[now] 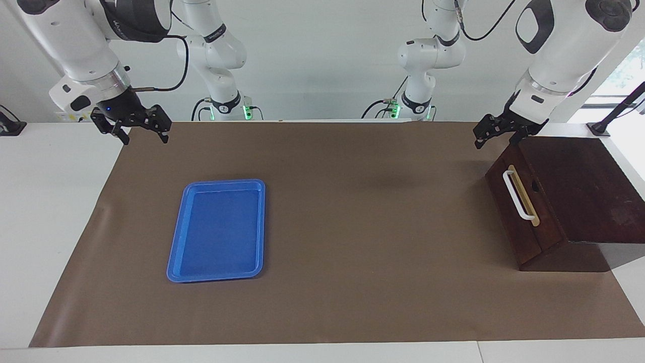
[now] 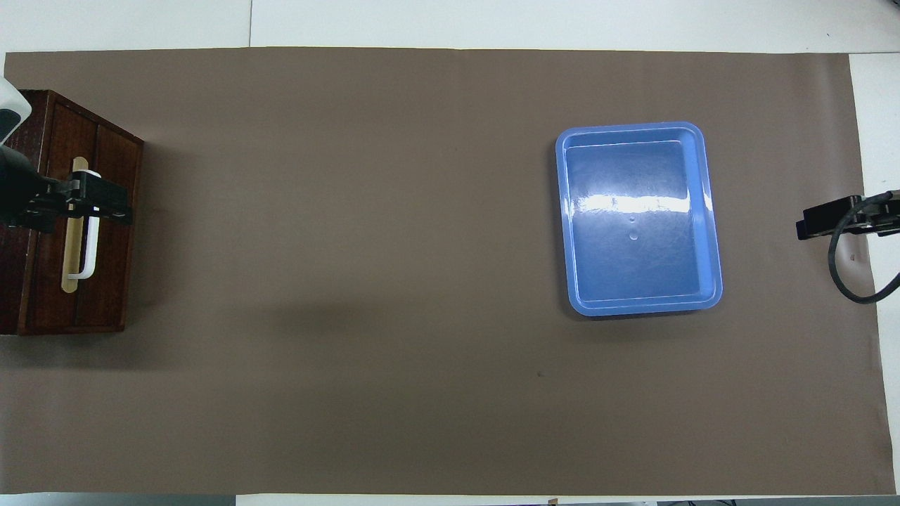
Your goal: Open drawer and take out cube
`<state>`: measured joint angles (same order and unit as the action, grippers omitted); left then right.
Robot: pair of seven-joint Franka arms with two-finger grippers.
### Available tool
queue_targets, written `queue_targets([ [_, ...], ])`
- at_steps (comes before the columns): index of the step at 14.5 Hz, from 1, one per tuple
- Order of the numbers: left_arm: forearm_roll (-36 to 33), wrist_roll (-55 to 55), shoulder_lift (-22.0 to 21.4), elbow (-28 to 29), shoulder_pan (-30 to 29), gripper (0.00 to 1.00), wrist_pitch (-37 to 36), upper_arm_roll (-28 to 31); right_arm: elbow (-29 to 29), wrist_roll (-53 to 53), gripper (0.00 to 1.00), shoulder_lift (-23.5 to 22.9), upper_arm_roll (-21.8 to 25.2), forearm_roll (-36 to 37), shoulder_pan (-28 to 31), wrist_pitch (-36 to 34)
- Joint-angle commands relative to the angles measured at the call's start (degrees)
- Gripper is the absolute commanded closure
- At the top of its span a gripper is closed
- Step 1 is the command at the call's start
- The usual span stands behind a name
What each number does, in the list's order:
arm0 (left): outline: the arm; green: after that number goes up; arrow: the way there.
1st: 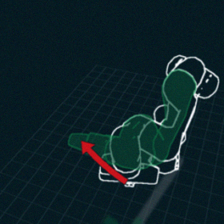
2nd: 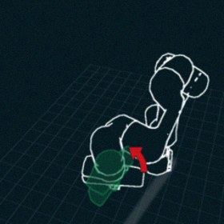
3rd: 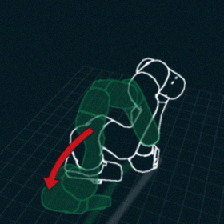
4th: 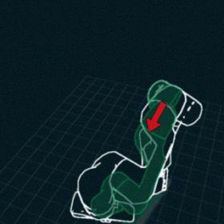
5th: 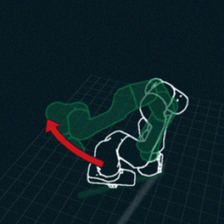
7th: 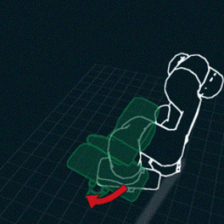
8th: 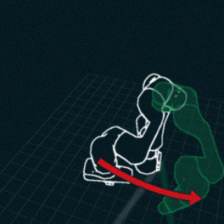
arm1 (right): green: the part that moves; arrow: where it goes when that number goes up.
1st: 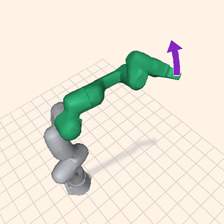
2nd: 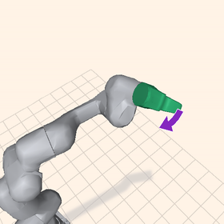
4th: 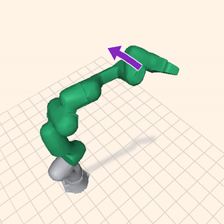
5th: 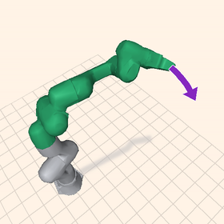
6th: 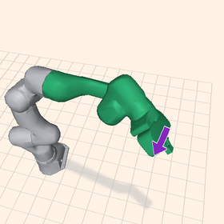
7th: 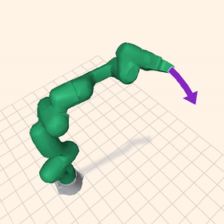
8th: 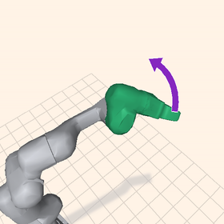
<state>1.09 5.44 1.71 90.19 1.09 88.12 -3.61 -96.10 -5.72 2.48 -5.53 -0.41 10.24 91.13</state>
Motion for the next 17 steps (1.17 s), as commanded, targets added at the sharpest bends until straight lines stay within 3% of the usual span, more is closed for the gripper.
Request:
queue_targets([
  [1, 0.84, -0.87, -0.56, 0.86, 0.23, 0.0, 0.82, 0.45, -1.19, 0.45, 0.0, 1.04, -0.89, 0.67, 1.27, 0.63],
  [6, -1.95, -6.4, -2.23, 3.49, -0.3, 0.0, 4.94, 0.19, -1.19, 0.45, 0.0, 1.04, -0.89, 0.67, 1.27, 0.63],
  [10, -11.71, -7.19, -4.34, 14.2, 0.23, 0.0, 17.84, -0.43, -1.19, 0.45, 0.0, 1.04, -0.89, 0.67, 1.27, 0.63],
  [14, -19.53, -7.19, -1.54, 21.94, -0.74, 0.0, 30.93, -0.34, -1.19, 0.19, 0.0, 1.04, -0.89, 0.67, 1.18, 0.54],
  [17, -23.06, -7.11, 2.06, 23.54, -2.32, 0.0, 35.79, -0.25, -1.19, 0.01, 0.0, 1.04, -0.89, 0.76, 1.18, 0.54],
])
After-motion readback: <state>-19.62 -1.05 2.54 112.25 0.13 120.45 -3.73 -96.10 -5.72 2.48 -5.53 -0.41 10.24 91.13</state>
